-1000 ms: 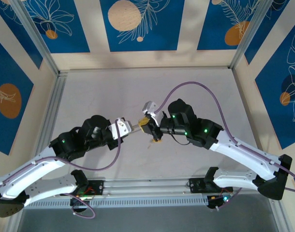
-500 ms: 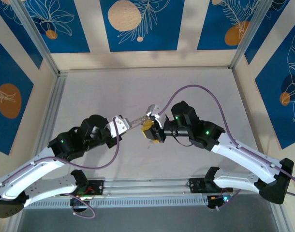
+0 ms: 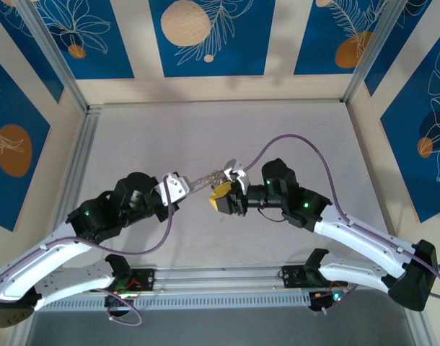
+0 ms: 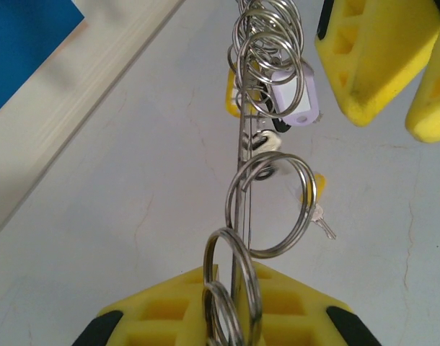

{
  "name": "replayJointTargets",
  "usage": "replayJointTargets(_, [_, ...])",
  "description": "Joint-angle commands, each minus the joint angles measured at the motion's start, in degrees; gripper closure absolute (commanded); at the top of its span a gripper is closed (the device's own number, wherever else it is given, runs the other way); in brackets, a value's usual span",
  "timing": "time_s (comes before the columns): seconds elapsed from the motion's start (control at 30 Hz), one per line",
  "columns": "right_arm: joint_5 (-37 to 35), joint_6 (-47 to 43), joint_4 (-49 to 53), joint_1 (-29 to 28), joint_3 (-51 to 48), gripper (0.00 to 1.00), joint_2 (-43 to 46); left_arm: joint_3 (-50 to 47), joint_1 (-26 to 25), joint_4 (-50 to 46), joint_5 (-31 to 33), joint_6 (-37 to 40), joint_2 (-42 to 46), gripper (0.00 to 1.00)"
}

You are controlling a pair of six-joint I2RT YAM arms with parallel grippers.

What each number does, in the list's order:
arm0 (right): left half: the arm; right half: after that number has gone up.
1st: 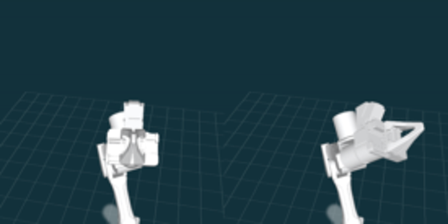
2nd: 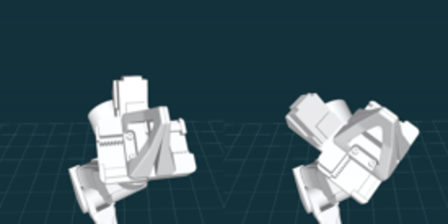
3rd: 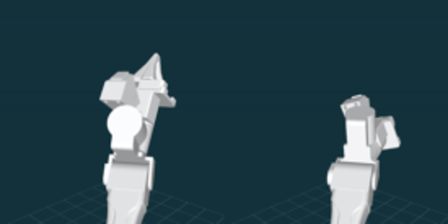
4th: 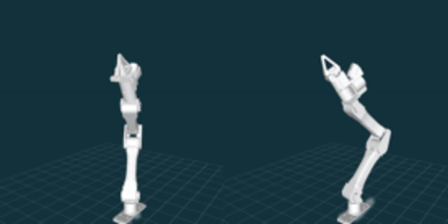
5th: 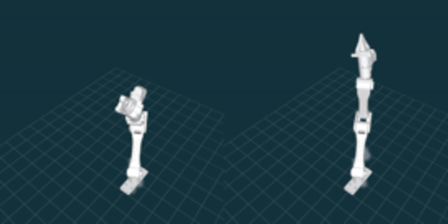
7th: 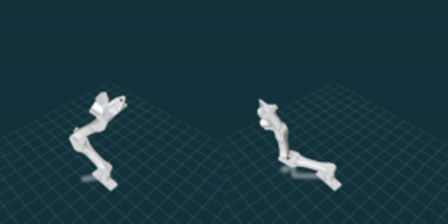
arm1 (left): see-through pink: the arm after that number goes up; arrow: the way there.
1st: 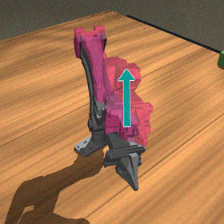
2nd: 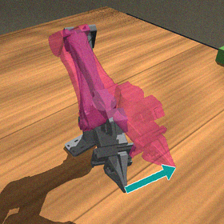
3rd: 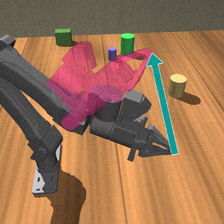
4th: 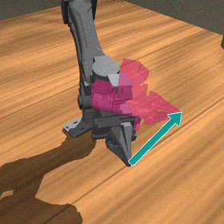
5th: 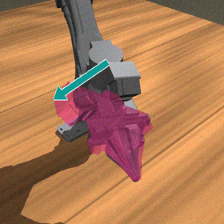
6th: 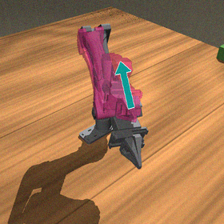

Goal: Put the keys on the keyring

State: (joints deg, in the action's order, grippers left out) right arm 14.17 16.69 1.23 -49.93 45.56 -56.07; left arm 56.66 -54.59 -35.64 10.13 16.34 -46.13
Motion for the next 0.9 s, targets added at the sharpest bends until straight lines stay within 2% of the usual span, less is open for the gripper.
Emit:
replayJointTargets(0.0, [4.5,5.4,-13.4,0.3,-3.8,0.7,2.9,0.2,0.5,3.4,-1.9,-1.4,2.0,1.0])
replayJointTargets(0.17, [4.0,7.5,-23.5,-1.5,-8.7,0.7,4.7,-1.2,0.5,4.9,-4.7,-1.4,4.4,1.0])
replayJointTargets(0.5, [1.0,1.2,-21.2,-8.4,-4.1,0.76,3.0,-3.2,0.4,6.7,-7.1,-1.6,6.3,1.0])
replayJointTargets(0.7, [-12.6,-4.2,-20.8,-12.8,-4.1,0.78,4.1,-3.7,0.5,6.9,-7.0,-1.2,6.2,1.0])
replayJointTargets(0.87, [-23.3,-6.6,-17.6,-14.0,-3.5,0.78,4.1,-3.9,0.5,7.0,-7.3,-1.1,6.3,1.0])
